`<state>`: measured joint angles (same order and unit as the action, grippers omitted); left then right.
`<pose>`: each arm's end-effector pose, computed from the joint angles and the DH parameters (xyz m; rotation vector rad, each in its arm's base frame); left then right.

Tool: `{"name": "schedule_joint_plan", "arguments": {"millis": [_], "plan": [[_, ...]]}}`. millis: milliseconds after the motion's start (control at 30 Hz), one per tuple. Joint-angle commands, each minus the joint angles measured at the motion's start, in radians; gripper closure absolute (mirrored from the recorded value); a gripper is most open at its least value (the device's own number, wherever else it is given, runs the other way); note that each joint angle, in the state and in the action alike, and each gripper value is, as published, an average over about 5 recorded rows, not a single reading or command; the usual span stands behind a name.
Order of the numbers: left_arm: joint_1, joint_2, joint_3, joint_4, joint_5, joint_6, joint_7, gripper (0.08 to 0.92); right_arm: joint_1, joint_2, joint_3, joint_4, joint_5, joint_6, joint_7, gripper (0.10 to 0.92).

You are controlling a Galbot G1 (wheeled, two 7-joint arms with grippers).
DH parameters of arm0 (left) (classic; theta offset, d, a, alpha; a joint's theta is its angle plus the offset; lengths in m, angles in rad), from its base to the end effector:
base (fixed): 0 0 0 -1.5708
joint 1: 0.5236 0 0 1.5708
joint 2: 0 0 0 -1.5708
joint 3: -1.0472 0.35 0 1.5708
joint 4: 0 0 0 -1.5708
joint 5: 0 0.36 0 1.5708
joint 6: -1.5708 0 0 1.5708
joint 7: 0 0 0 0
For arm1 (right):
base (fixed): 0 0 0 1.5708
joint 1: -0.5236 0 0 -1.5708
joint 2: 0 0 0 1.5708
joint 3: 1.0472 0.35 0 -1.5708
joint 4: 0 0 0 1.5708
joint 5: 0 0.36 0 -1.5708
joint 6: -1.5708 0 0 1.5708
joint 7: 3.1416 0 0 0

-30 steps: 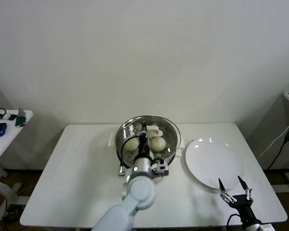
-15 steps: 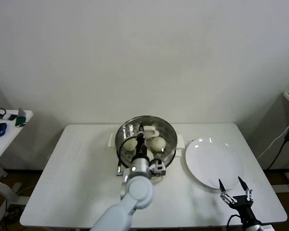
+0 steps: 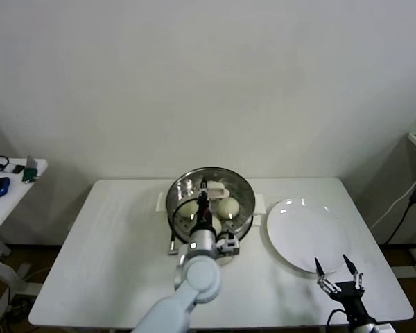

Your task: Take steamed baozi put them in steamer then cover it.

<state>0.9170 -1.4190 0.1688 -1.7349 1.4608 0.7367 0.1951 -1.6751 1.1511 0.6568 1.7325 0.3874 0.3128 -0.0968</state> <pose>0.3129 -0.1801 -0.2839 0.0153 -2.2510 -2.1559 0.1396 -0.1621 -0.4071 0.0964 -3.0215 0.0897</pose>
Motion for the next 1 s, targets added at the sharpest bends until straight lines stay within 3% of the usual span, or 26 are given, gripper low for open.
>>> {"name": "schedule_joint_plan", "arguments": {"millis": [33,233,500,633,767,900,1000], "plan": [[0.010,0.066,0.007,-0.119,-0.071,0.026,0.037,0.684,0.000,-0.007,-0.005,0.036,0.030,-0.074,0.081,0.202],[0.081,0.176,-0.012,-0.282,-0.211,0.019,0.017,0.511,0.006,-0.012,-0.008,0.061,0.031,-0.092,0.106,0.203],[0.255,0.258,-0.167,-0.452,-0.614,-0.105,-0.235,0.277,0.009,-0.007,-0.022,0.073,0.026,-0.078,0.113,0.203],[0.366,0.250,-0.290,-0.488,-0.748,-0.254,-0.371,0.194,0.013,0.008,-0.031,0.076,-0.003,-0.063,0.107,0.202],[0.498,0.209,-0.404,-0.483,-0.941,-0.446,-0.522,0.179,0.019,0.024,-0.040,0.077,-0.016,-0.057,0.108,0.203],[0.604,0.139,-0.529,-0.430,-1.221,-0.630,-0.578,0.177,0.025,0.024,-0.048,0.069,-0.024,-0.055,0.104,0.203],[0.656,0.134,-0.589,-0.334,-1.420,-0.796,-0.576,0.177,0.029,0.015,-0.057,0.056,-0.036,-0.051,0.099,0.202]]}}
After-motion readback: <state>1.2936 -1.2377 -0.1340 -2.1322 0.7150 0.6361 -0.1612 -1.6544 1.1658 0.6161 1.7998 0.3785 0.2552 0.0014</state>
